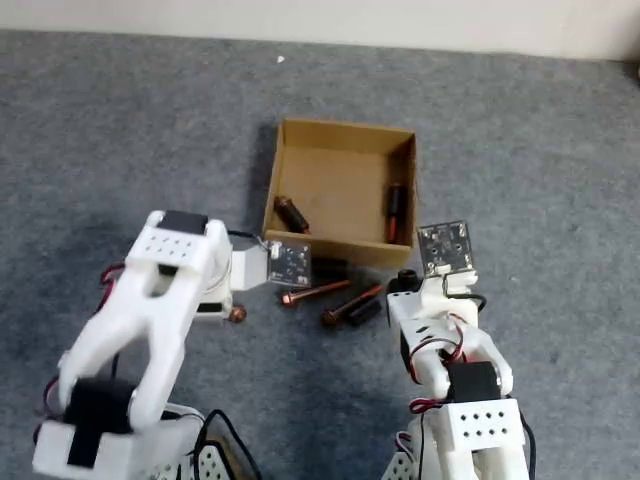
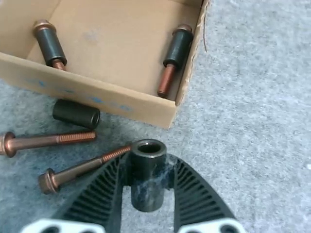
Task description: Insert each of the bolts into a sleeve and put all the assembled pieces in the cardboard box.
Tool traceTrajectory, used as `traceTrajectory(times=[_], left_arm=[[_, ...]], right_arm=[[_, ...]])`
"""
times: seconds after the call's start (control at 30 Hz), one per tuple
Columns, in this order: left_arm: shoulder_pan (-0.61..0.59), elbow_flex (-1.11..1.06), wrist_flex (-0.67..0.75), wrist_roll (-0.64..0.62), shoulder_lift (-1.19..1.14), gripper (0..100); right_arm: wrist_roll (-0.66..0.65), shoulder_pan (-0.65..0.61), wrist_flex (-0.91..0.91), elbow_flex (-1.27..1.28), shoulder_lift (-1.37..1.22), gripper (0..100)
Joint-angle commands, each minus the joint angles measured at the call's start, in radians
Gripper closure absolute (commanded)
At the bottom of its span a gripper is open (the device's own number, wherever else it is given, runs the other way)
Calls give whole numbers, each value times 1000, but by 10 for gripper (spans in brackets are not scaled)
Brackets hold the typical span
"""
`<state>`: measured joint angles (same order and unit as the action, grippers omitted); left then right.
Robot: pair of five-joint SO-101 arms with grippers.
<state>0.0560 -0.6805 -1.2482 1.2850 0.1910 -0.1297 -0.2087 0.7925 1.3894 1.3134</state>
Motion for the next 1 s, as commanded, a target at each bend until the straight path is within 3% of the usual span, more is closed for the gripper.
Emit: traceTrajectory(times=[0.0,0.2,0.4,0.57,0.7,0.97], left_arm=[[22,87,-6,61,-91,839],[31,94,63,57,-180,843],[59,96,175,-34,-277,928],[90,96,178,-46,-292,997],[99,101,126,-63,-286,994],[90,61,106,-345,4,994]], right_arm=[[2,10,-30,-7,21,993],[2,10,-30,-7,21,993],[2,10,-30,-7,21,993],[2,10,-30,-7,19,993],[2,10,-30,-7,19,993],[2,10,-30,-7,19,993]])
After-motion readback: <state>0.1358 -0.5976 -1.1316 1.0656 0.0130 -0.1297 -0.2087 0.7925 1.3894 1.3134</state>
